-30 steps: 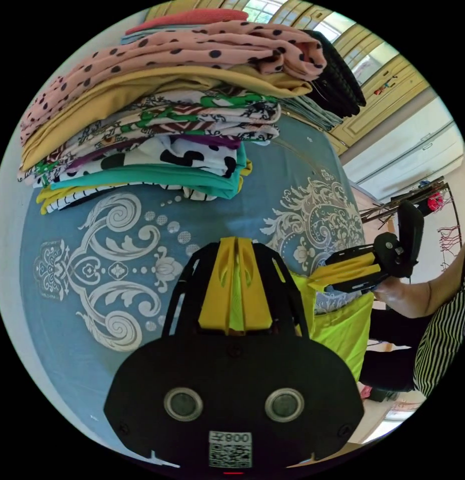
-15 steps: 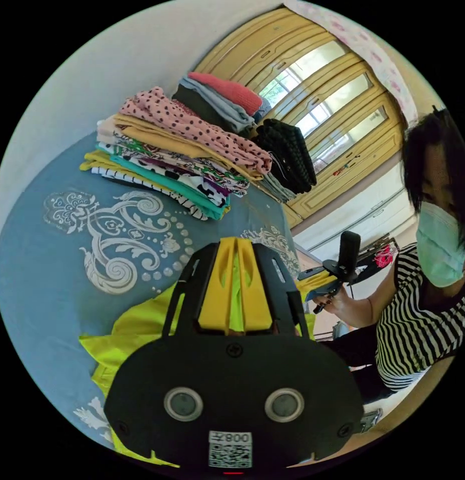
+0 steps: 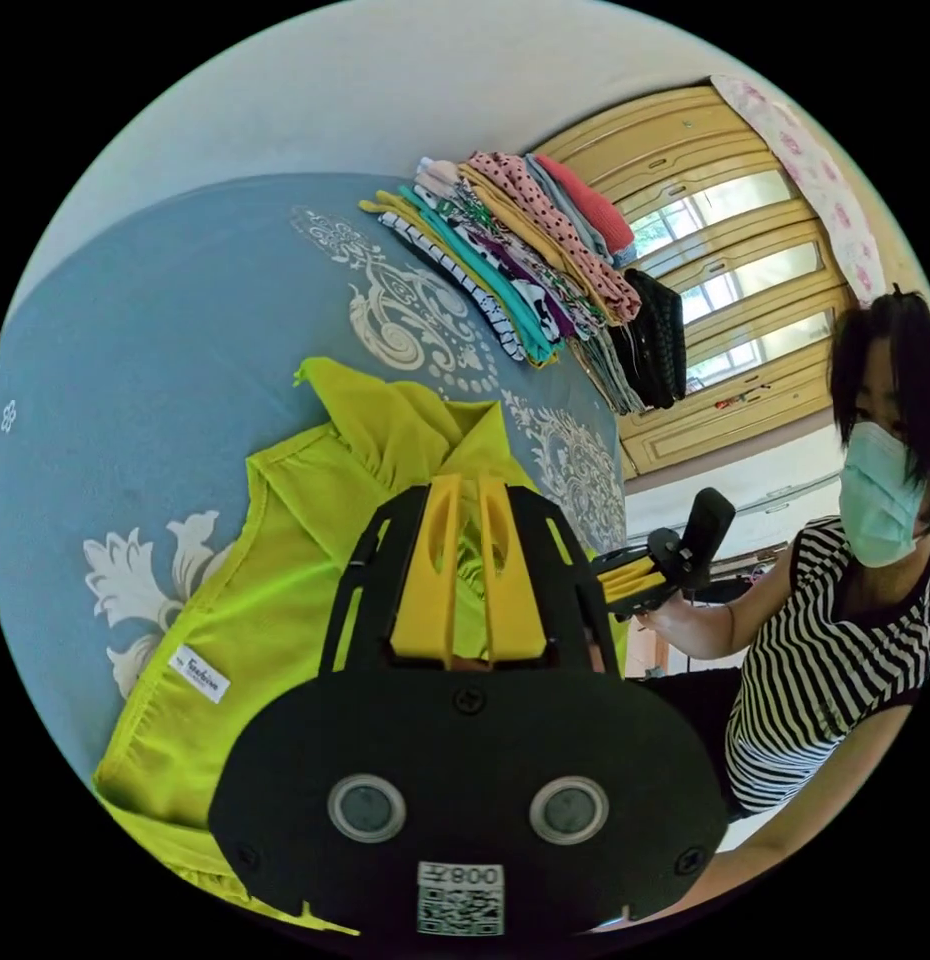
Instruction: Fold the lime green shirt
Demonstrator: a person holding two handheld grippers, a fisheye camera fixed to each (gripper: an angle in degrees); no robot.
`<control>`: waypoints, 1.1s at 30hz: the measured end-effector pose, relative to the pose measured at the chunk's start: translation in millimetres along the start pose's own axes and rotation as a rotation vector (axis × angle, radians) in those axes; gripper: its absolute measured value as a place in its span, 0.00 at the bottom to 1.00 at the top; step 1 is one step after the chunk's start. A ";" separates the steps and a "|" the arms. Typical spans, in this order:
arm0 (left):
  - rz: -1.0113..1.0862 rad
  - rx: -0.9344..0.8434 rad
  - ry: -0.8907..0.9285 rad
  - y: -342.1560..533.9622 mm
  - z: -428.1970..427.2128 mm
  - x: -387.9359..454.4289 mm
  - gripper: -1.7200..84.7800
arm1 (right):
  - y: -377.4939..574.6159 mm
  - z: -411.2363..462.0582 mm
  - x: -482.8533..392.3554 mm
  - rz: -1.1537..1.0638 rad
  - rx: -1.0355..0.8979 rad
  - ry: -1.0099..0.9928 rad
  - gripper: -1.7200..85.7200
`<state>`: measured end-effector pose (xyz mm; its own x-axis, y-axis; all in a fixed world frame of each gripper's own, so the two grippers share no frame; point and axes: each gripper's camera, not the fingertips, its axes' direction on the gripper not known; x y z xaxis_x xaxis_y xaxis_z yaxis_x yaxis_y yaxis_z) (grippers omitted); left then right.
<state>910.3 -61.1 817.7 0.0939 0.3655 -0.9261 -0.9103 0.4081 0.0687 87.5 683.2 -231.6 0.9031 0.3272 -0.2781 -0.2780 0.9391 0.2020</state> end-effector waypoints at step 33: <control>0.148 -0.097 -0.043 -54.3 45.9 18.2 0.03 | -25.4 -28.0 38.8 0.258 0.140 0.166 0.03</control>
<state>979.9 -38.2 814.1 -0.0289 0.4516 -0.8918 -0.9499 0.2653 0.1651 120.5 674.9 -273.8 0.7399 0.5759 -0.3476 -0.4326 0.8031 0.4097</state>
